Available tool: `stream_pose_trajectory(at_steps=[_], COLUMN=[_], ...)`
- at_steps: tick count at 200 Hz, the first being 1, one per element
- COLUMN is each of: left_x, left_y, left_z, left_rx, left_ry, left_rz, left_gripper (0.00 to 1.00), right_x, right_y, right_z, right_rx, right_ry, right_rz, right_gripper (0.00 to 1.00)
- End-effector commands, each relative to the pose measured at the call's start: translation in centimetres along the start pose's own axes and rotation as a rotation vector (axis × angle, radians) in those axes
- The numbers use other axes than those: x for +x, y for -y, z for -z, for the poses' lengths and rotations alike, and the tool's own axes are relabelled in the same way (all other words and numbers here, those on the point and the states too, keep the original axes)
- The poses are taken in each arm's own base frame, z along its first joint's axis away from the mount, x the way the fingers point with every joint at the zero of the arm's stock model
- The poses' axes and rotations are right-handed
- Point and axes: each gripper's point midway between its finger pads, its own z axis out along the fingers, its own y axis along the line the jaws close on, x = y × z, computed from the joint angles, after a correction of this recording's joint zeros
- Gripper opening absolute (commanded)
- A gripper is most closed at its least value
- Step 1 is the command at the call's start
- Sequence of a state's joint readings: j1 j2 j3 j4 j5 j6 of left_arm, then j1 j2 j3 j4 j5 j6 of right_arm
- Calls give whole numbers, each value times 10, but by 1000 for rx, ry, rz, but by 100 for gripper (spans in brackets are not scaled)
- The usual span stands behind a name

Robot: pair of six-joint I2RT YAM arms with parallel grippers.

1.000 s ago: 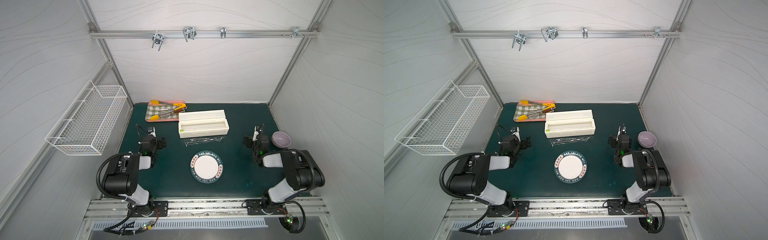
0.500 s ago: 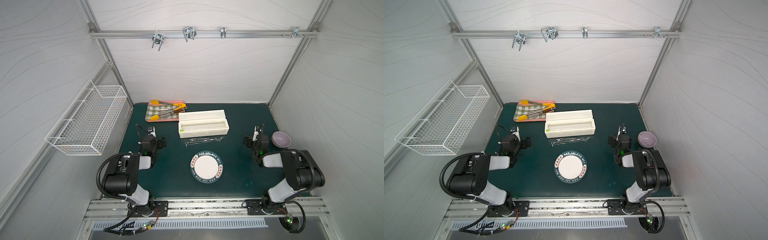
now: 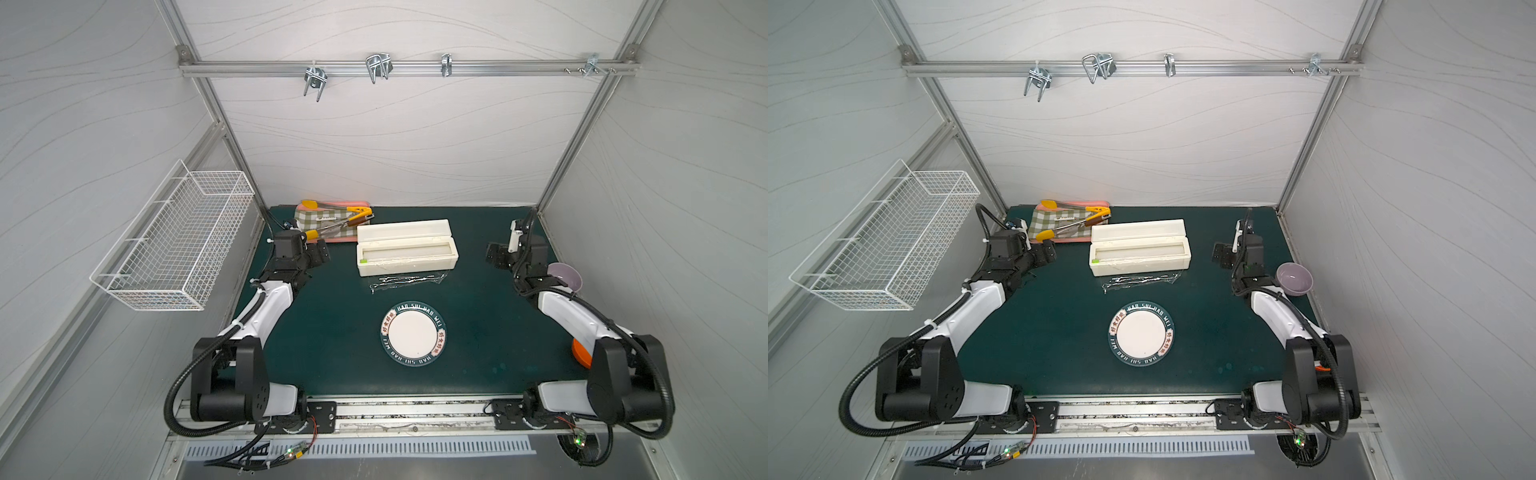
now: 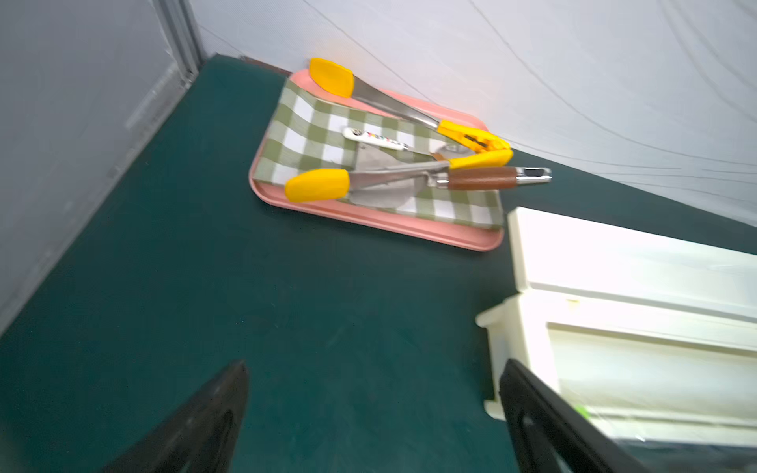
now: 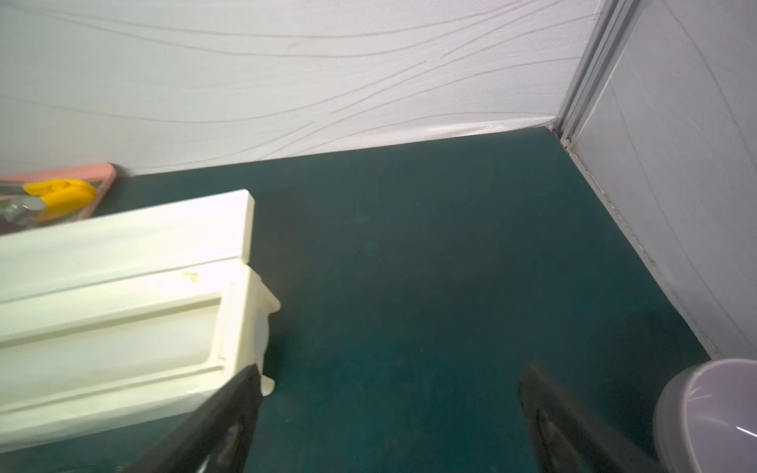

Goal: Wrap the plate with plastic wrap
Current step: Pull the plastic wrap from the plastic wrap cutting box.

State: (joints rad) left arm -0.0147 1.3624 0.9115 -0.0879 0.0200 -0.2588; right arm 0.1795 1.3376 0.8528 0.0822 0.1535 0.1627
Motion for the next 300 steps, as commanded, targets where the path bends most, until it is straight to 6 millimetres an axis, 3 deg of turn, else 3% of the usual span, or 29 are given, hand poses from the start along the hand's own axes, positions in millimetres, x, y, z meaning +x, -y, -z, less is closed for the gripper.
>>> stream_pose_trajectory(at_steps=[1,29,52,79,135,163,198,233,272,300], left_x=[82,123,147,162,170,175,187,192,197,203], left_y=[28,64,87,115,118,113,110,110,114,113], left_z=[14,18,8,-9,-50,-65,-76,-79,-88,-90], left_rx=[59,224,301,358,354,331,324,330,342,343], left_ry=[-367,-498,-533,-531,-508,-498,-507,-516,-540,-553], left_rz=[108,224,275,241,234,233,241,238,251,250], left_gripper=[97,94,88,82,76,75,71,62,50,36], right_x=[79,104,120,135,160,172,168,167,172,176], right_y=[-33,-82,-100,-119,-124,-118,-107,-107,-114,-124], right_z=[17,23,16,0,-31,-48,-65,-81,-86,-83], right_rx=[-78,-275,-372,-465,-506,-480,-454,-510,-544,-582], right_ry=[-379,-508,-561,-597,-613,-587,-508,-478,-496,-537], right_rz=[-27,-33,-109,-203,-302,-367,-373,-393,-405,-369], right_gripper=[99,99,98,86,71,70,70,69,67,58])
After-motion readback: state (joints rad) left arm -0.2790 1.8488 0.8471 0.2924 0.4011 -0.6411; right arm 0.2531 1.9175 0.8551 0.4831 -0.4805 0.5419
